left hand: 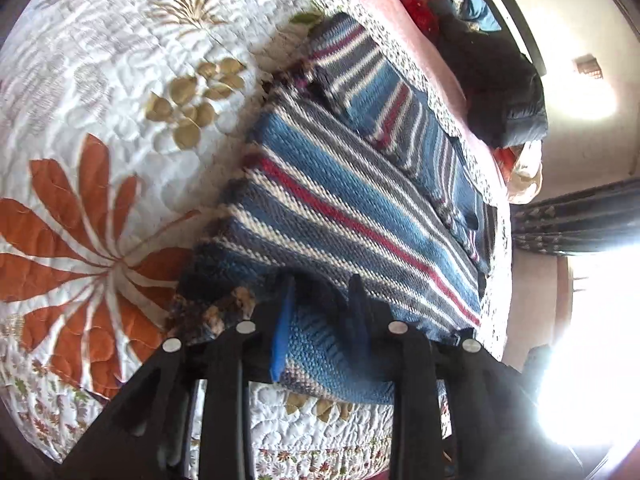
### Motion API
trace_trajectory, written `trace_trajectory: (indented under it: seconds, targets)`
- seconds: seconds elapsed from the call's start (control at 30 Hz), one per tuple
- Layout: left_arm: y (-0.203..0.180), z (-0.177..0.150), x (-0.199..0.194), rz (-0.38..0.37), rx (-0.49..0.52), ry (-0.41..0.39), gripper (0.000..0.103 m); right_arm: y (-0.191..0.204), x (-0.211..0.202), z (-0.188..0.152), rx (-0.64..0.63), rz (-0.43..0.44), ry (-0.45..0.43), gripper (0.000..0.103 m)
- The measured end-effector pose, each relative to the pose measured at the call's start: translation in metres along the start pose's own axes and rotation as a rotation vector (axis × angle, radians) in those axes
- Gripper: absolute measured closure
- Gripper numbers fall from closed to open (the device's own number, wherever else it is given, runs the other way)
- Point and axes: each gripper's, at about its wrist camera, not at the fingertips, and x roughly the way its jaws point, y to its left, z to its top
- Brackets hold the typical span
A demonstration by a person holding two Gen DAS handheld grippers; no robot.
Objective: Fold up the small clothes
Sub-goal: 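Lift the ribbed hem with both tools and fold it toward the collar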
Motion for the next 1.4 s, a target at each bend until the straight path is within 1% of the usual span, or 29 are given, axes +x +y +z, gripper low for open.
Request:
trace_trajectory:
  seconds: [0.03,0.07,0.1,0.13,0.17,0.2,0.23,0.27,0.3,0.37,0.43,0.5,0.6,0.63,0.67,0.7,0.73,0.77,0.8,0.83,0.87,0.9,0.93,1.0,1.1,1.17,1.27,1.4]
  targets:
    - [0.000,0.001,-0.007,0.011,0.007,-0.018,0.070,0.005,-0.002,0.001,-0.020,0.004,-0.004,0.086]
    - [-0.002,0.003,-0.013,0.020,0.023,-0.035,0.070,0.012,-0.002,0.002,-0.045,0.005,-0.006,0.081]
    - [-0.007,0.004,-0.019,0.039,0.062,-0.049,0.067,0.018,-0.002,0.003,-0.068,0.004,-0.005,0.072]
    - [-0.015,0.005,-0.022,0.064,0.109,-0.058,0.065,0.024,0.000,0.004,-0.093,0.000,-0.001,0.066]
    - [-0.024,0.006,-0.023,0.094,0.162,-0.061,0.058,0.030,0.001,0.005,-0.118,-0.007,0.000,0.061]
    - [-0.035,0.004,-0.022,0.124,0.234,-0.059,0.050,0.037,0.004,0.006,-0.145,-0.015,0.003,0.059]
    - [-0.043,0.006,-0.018,0.139,0.288,-0.050,0.046,0.042,0.008,0.007,-0.167,-0.020,0.013,0.057]
    - [-0.054,0.005,-0.012,0.158,0.354,-0.032,0.041,0.047,0.013,0.008,-0.185,-0.025,0.028,0.049]
    - [-0.061,0.005,-0.004,0.175,0.407,-0.015,0.039,0.051,0.017,0.009,-0.198,-0.025,0.038,0.043]
    - [-0.073,0.002,0.013,0.218,0.506,0.021,0.038,0.056,0.026,0.010,-0.224,-0.026,0.058,0.043]
    - [-0.081,0.000,0.036,0.276,0.591,0.058,0.038,0.059,0.035,0.012,-0.238,-0.021,0.081,0.043]
    - [-0.082,-0.001,0.055,0.294,0.627,0.096,0.038,0.060,0.043,0.013,-0.255,-0.025,0.104,0.043]
    - [-0.079,-0.001,0.075,0.280,0.642,0.155,0.038,0.059,0.055,0.014,-0.278,-0.060,0.133,0.043]
    - [-0.078,-0.002,0.080,0.292,0.649,0.165,0.038,0.058,0.058,0.014,-0.284,-0.066,0.144,0.043]
    - [-0.077,-0.003,0.085,0.303,0.656,0.174,0.041,0.057,0.062,0.014,-0.290,-0.072,0.154,0.043]
    - [-0.077,-0.005,0.088,0.307,0.660,0.181,0.045,0.058,0.065,0.014,-0.297,-0.082,0.160,0.043]
    - [-0.076,-0.007,0.089,0.318,0.665,0.179,0.047,0.058,0.066,0.013,-0.306,-0.092,0.163,0.044]
    - [-0.075,-0.010,0.089,0.331,0.673,0.173,0.050,0.059,0.067,0.012,-0.320,-0.109,0.162,0.051]
    - [-0.075,-0.013,0.088,0.338,0.681,0.168,0.057,0.061,0.067,0.011,-0.334,-0.123,0.158,0.064]
    - [-0.075,-0.016,0.087,0.343,0.687,0.163,0.063,0.063,0.067,0.011,-0.342,-0.121,0.160,0.074]
    - [-0.075,-0.019,0.086,0.348,0.693,0.159,0.071,0.063,0.066,0.009,-0.337,-0.102,0.165,0.091]
    - [-0.075,-0.022,0.083,0.350,0.698,0.153,0.078,0.062,0.065,0.008,-0.333,-0.089,0.164,0.093]
    - [-0.075,-0.026,0.080,0.355,0.706,0.143,0.080,0.062,0.062,0.006,-0.340,-0.094,0.152,0.093]
    - [-0.077,-0.034,0.075,0.360,0.734,0.126,0.090,0.065,0.056,0.001,-0.350,-0.105,0.133,0.094]
    - [-0.076,-0.043,0.062,0.351,0.752,0.099,0.093,0.065,0.042,-0.010,-0.345,-0.085,0.097,0.094]
    - [-0.071,-0.048,0.052,0.340,0.737,0.080,0.094,0.065,0.034,-0.018,-0.337,-0.067,0.078,0.094]
    - [-0.065,-0.060,0.043,0.304,0.708,0.049,0.094,0.064,0.027,-0.032,-0.316,-0.054,0.061,0.094]
    - [-0.060,-0.077,0.035,0.314,0.699,0.001,0.095,0.059,0.026,-0.044,-0.292,-0.065,0.055,0.095]
